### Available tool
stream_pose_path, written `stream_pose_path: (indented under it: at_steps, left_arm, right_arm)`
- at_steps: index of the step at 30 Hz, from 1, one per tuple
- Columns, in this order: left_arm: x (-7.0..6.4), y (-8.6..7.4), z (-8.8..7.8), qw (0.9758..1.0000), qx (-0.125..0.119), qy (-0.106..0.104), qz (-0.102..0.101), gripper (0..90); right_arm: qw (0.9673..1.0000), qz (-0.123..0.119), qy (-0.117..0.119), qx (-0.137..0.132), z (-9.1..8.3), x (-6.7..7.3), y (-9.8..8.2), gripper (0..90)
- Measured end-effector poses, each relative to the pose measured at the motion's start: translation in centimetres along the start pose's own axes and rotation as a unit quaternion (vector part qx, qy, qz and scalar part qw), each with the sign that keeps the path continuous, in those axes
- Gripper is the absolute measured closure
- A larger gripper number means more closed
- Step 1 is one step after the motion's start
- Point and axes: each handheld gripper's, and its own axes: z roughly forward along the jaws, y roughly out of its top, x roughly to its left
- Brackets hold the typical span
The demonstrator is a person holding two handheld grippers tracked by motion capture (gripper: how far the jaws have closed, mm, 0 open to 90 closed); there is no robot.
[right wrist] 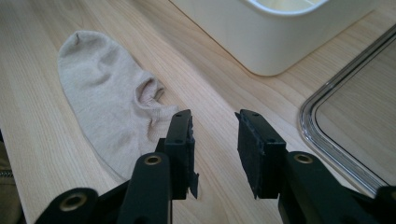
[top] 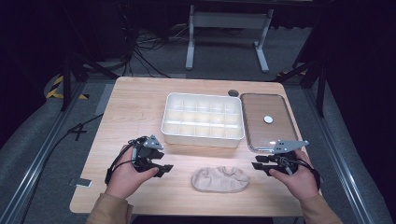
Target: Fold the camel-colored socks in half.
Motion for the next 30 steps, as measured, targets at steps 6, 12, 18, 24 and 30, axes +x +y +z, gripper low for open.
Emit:
stream_pose_path:
  at_steps: [6, 12, 18, 24, 30]
  left_arm:
    - [-1.3, 1.2, 0.2, 0.9991, -0.023, 0.004, 0.035, 33.7]
    - [-1.4, 1.5, 0.0, 0.9990, -0.023, -0.016, 0.036, 48.4]
    - [-1.6, 1.6, -0.9, 0.9980, -0.053, -0.033, 0.012, 57.8]
    - [-2.3, 2.1, -0.2, 0.9980, -0.046, -0.039, 0.015, 58.3]
    - [-2.8, 2.4, 0.1, 0.9980, -0.041, -0.046, 0.018, 57.5]
  right_arm:
    - [0.9997, -0.017, 0.005, -0.016, 0.4, 0.1, -0.2, 60.4]
    - [0.9997, -0.016, 0.003, -0.020, 0.6, 0.1, -0.1, 58.7]
    - [0.9997, 0.003, 0.015, -0.019, 0.5, 0.5, 0.2, 58.3]
    - [0.9997, 0.001, 0.022, -0.013, 0.4, 1.3, 0.5, 63.2]
    - [0.9989, 0.005, 0.044, -0.015, 0.8, 2.4, 0.8, 70.8]
